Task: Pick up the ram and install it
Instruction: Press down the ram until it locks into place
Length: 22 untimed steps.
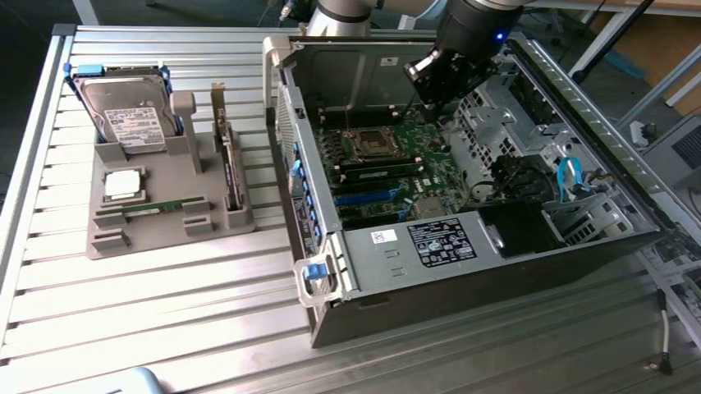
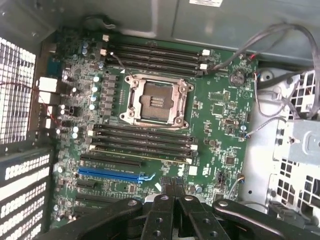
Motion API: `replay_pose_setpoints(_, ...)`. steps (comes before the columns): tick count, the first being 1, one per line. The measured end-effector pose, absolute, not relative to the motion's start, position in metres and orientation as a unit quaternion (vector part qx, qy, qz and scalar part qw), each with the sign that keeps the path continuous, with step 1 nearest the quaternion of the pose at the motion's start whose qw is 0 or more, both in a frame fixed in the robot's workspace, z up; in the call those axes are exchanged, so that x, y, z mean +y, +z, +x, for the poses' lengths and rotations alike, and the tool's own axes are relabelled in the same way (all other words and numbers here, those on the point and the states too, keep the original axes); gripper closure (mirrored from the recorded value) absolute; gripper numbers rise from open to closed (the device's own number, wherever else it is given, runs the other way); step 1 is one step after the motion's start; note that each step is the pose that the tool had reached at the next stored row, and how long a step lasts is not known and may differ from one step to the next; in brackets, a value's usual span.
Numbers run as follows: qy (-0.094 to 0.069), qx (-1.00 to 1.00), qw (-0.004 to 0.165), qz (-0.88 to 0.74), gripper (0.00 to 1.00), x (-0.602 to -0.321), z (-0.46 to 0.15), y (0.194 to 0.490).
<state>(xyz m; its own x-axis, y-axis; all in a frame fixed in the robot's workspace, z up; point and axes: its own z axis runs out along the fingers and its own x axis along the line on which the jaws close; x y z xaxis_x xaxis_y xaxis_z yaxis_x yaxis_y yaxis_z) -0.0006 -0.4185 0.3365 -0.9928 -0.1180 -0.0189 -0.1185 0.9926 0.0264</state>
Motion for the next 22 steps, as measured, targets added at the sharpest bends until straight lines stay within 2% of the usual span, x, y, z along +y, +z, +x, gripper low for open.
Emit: replay_pose_setpoints(22,0.014,0.999,0.003,-0.039,0.89,-0.4184,-0.0075,0.3365)
